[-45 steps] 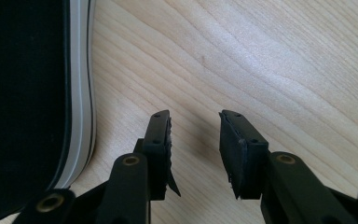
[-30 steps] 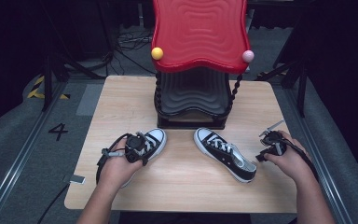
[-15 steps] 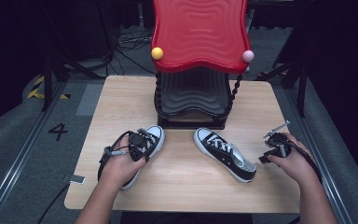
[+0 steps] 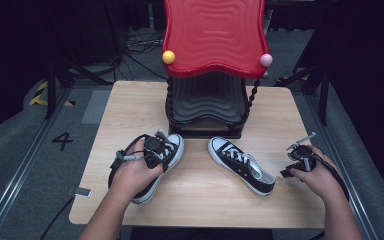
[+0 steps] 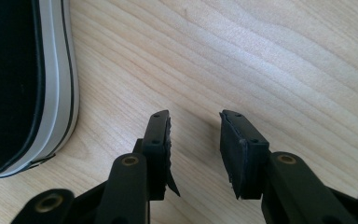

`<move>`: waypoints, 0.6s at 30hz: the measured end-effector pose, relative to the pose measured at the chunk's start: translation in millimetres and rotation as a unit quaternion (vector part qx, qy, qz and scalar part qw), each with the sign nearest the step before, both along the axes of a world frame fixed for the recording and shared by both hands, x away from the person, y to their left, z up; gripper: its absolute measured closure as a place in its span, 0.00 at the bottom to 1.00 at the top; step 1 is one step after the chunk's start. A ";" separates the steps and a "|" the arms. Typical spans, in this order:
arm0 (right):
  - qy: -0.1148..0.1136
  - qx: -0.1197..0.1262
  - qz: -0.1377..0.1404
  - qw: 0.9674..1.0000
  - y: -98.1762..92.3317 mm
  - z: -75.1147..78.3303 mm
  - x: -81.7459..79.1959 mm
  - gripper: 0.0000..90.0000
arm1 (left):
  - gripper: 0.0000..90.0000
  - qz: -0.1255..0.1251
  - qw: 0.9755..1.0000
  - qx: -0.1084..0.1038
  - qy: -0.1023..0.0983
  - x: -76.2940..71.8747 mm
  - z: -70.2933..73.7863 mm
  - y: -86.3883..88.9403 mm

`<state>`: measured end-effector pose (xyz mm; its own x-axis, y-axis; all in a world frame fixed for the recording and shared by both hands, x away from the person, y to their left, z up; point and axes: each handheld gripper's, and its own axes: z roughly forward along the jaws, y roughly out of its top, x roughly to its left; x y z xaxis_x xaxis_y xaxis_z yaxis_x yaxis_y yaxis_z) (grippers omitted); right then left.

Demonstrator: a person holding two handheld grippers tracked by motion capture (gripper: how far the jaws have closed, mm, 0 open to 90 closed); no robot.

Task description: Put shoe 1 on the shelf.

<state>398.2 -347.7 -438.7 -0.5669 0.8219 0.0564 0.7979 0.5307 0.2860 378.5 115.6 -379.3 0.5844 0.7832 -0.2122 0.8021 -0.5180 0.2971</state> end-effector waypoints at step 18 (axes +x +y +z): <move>0.017 0.016 -0.015 1.000 -0.5 -4.0 -4.0 0.73 | 0.96 -0.047 0.999 0.016 -0.023 0.5 46.9 -22.7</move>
